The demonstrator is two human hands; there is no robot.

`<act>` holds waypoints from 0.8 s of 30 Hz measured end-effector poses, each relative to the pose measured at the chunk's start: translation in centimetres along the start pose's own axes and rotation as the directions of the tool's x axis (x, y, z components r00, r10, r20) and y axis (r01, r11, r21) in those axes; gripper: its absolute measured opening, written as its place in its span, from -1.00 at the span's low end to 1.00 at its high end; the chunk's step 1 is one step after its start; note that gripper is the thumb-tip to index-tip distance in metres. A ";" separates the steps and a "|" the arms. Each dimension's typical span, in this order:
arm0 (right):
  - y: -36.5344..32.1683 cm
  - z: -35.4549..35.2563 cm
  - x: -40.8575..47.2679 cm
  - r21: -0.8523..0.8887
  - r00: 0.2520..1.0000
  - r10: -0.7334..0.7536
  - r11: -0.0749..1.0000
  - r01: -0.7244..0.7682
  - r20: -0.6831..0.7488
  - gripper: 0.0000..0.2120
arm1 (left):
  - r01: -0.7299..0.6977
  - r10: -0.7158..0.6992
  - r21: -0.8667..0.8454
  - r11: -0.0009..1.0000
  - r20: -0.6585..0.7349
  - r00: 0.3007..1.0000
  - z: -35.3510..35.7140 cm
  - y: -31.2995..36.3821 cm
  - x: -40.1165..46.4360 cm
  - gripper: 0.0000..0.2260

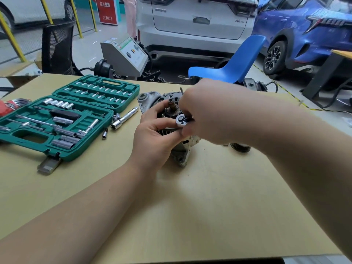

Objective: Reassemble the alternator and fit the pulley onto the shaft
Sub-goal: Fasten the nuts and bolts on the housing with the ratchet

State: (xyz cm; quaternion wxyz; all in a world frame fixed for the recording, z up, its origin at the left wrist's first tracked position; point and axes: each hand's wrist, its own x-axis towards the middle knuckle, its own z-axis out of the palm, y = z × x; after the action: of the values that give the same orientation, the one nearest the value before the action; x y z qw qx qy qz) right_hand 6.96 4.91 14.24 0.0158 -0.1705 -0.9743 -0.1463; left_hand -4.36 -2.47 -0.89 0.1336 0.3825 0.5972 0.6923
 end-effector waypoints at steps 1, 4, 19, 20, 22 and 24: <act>0.5 -0.1 0.2 -0.015 1.000 -0.020 1.000 0.020 0.003 -0.79 | 0.011 -0.011 -0.008 1.000 0.009 1.000 0.0 0.0 0.0 -0.82; 1.9 -0.6 0.6 0.080 0.996 -0.063 0.995 0.058 0.067 -0.87 | 0.025 -0.025 -0.010 1.000 0.025 0.999 0.0 0.1 0.0 -0.87; 0.9 -0.4 0.7 -0.115 0.996 -0.093 0.989 0.094 0.013 -0.82 | 0.026 -0.026 0.011 1.000 0.032 0.999 -0.1 0.3 -0.1 -0.85; 1.3 -0.5 0.8 -0.090 0.991 -0.120 0.988 0.124 0.054 -0.89 | 0.030 -0.031 0.017 0.999 0.039 0.999 -0.1 0.2 0.0 -0.85; 1.5 -0.7 0.7 -0.033 0.988 -0.132 0.990 0.135 0.083 -0.91 | 0.036 -0.038 0.032 0.999 0.037 0.999 -0.2 0.2 -0.1 -0.85; 1.1 -0.5 0.4 -0.032 0.994 -0.102 0.994 0.103 0.036 -0.93 | 0.033 -0.034 0.040 0.999 0.018 0.999 -0.1 0.4 -0.1 -0.83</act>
State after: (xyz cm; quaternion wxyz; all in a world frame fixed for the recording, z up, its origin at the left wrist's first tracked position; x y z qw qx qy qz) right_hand 6.93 5.92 15.11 -0.0112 -0.1229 -0.9793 -0.1603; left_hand -4.22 -2.72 -0.57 0.1433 0.3815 0.6160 0.6742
